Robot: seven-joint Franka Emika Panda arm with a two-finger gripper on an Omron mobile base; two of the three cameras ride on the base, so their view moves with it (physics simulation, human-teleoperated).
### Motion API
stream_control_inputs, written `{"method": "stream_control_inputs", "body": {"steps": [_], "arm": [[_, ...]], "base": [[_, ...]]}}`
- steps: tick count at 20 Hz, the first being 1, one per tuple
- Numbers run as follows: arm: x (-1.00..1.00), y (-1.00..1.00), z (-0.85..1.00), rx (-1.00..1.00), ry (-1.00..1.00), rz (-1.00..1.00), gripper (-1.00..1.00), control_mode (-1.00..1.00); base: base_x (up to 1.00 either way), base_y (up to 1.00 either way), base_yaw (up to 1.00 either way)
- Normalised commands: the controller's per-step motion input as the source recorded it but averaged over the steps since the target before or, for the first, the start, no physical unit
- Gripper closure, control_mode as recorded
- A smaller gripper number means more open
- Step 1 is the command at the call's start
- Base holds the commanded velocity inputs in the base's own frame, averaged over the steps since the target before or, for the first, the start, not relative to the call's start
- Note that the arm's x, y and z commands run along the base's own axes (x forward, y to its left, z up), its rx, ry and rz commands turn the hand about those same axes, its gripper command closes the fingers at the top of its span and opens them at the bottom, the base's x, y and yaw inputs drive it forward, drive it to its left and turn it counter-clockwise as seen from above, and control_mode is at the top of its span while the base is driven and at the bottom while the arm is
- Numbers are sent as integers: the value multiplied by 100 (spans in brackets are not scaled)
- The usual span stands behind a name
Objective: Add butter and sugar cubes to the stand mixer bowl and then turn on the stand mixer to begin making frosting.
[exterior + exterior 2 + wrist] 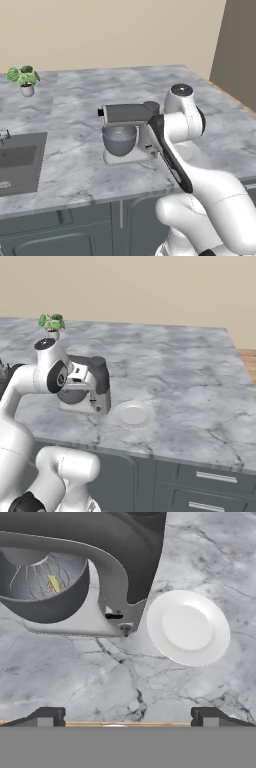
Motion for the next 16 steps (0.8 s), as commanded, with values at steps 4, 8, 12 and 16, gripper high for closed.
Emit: {"method": "stream_control_inputs", "body": {"steps": [4, 8, 12, 16], "arm": [[-2, -1, -39, -9, -1, 0, -100, -100], [-8, -7, -51, 0, -10, 0, -100, -100], [0, 0, -35, 0, -6, 0, -100, -100], [0, 0, -32, 0, -12, 0, -100, -100]], "base": [[0, 0, 0], [0, 0, 0], [0, 0, 0], [0, 0, 0]]}}
